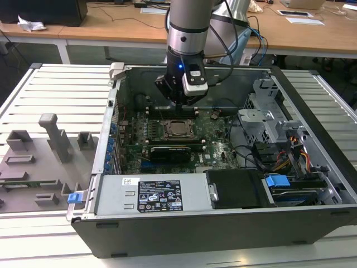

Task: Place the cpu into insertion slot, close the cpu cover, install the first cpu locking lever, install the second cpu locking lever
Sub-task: 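Install the first cpu locking lever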

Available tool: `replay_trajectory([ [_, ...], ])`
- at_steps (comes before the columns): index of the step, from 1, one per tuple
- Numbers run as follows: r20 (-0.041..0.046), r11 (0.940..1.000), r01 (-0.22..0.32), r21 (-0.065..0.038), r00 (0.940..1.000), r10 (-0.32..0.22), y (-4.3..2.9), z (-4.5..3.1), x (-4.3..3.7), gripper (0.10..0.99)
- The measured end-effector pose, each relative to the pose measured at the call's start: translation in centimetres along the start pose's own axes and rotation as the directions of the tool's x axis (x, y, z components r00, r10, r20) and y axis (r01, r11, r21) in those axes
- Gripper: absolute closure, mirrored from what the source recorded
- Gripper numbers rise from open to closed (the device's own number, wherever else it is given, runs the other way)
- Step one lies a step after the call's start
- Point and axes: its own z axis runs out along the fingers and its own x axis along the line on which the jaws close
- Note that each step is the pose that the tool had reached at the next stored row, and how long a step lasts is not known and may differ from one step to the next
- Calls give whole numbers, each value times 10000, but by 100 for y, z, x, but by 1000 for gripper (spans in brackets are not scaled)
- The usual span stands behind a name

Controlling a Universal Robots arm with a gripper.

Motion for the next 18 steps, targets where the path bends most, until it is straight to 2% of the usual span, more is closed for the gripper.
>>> replay_trajectory([
  [3, 6, 9999, 133, 0, 9999, -133, -3, 4, 10, 980],
  [7, 65, 9999, 169, -29, 9998, -168, -42, 10, 121, 980],
  [8, 69, 9997, 256, -30, 9996, -256, -44, 15, 127, 980],
  [9, 66, 9984, 571, -20, 9983, -571, -45, 23, 127, 980],
  [12, 60, 9927, 1207, -4, 9927, -1207, -45, 32, 127, 980],
  [15, 57, 9839, 1785, 3, 9839, -1785, -45, 34, 127, 980],
  [17, 53, 9759, 2181, 7, 9759, -2181, -45, 40, 127, 980],
  [18, 54, 9732, 2299, -24, 9732, -2298, -51, 48, 144, 980],
])
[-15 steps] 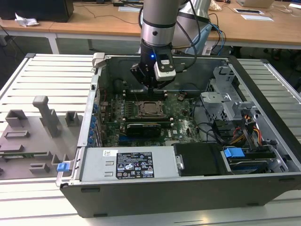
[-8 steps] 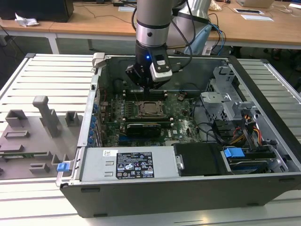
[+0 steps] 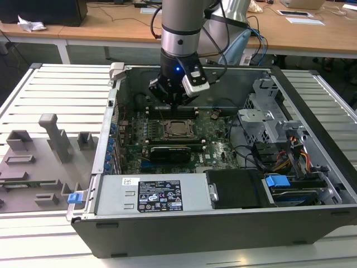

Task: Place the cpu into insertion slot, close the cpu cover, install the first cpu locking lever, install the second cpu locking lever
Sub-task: 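Install the first cpu locking lever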

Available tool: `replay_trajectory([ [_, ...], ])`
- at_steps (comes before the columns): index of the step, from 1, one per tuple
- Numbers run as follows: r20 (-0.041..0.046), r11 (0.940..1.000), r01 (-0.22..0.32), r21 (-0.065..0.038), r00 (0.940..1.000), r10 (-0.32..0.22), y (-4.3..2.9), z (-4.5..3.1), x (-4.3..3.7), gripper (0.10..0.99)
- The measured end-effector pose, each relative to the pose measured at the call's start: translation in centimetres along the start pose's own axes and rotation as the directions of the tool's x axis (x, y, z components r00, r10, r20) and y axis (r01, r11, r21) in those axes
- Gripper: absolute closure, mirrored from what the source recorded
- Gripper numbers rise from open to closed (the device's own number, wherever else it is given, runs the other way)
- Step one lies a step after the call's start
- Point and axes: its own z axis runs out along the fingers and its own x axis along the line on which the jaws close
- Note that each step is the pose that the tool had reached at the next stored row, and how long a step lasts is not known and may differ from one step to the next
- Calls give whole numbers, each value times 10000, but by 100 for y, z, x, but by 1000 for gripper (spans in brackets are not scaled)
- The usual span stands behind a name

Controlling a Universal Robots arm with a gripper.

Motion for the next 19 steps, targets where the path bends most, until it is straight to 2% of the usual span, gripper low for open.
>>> replay_trajectory([
  [2, 91, 10000, 4, -40, 10000, -4, -7, 1, 68, 980],
  [3, 110, 10000, 3, -42, 9999, -3, -9, 2, 90, 980],
  [8, 118, 10000, 34, -46, 9999, -34, -15, -23, 148, 980],
  [11, 194, 10000, 43, -52, 9998, -42, -20, -23, 202, 980],
  [13, 209, 10000, 49, -60, 9998, -48, -23, -22, 238, 980],
  [19, 204, 9998, 168, -96, 9997, -166, -26, -52, 273, 980],
])
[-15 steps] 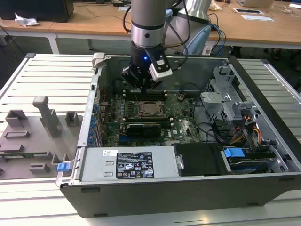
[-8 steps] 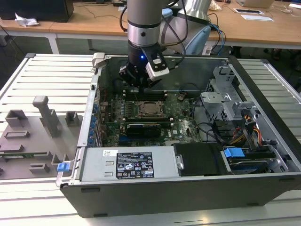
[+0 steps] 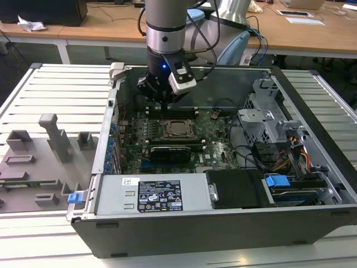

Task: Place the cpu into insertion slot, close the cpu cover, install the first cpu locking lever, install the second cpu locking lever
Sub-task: 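Install the first cpu locking lever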

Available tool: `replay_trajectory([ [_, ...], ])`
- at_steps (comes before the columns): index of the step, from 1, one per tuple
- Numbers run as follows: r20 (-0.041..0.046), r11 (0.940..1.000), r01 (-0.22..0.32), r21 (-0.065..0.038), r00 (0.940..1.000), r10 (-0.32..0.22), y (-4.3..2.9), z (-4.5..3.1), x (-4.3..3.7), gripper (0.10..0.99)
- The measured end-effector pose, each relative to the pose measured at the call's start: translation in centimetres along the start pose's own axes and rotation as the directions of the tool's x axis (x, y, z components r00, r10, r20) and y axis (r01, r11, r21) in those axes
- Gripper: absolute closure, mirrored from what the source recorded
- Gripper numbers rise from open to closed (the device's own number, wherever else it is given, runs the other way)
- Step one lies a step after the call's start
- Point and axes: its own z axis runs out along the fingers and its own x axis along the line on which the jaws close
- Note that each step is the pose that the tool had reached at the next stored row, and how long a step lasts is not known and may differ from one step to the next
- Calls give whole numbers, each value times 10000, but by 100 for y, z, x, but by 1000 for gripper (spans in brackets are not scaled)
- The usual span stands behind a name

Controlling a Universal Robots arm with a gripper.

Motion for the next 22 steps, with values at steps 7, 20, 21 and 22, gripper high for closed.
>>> replay_trajectory([
  [7, -20, 9970, 769, -19, 9970, -769, -6, -1, 67, 980],
  [20, -12, 9970, 774, -40, 9970, -774, 29, 0, 278, 980],
  [21, -12, 9970, 774, -41, 9970, -774, 37, 1, 280, 980],
  [22, -12, 9970, 773, -44, 9970, -773, 44, 3, 282, 980],
])
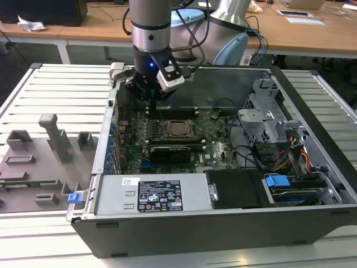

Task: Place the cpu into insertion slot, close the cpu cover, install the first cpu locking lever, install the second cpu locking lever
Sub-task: 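Install the first cpu locking lever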

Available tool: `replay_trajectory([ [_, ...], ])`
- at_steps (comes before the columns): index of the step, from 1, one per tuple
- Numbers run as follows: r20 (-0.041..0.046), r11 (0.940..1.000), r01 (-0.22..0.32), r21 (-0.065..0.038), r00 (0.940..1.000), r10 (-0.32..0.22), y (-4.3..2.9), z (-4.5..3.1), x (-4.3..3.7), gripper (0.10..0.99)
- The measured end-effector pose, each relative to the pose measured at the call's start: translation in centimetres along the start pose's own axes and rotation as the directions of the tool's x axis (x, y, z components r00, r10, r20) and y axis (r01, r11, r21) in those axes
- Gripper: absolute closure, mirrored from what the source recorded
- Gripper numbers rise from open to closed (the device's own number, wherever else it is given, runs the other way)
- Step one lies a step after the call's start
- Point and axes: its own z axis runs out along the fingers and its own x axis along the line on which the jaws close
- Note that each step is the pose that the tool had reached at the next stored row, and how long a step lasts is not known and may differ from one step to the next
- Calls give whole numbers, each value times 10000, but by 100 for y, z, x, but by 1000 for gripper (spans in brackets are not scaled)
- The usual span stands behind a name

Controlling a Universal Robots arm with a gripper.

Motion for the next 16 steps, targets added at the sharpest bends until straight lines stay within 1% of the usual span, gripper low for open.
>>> replay_trajectory([
  [4, 0, 10000, 10, -4, 10000, -10, 35, 9, 1, 980],
  [8, 0, 10000, 22, -7, 10000, -22, 99, 20, 2, 980],
  [10, -1, 10000, 32, -8, 10000, -32, 106, 26, 9, 980],
  [15, -2, 10000, 65, -8, 10000, -65, 171, 40, 17, 980],
  [16, -2, 10000, 78, -8, 10000, -78, 193, 44, 18, 980],
])
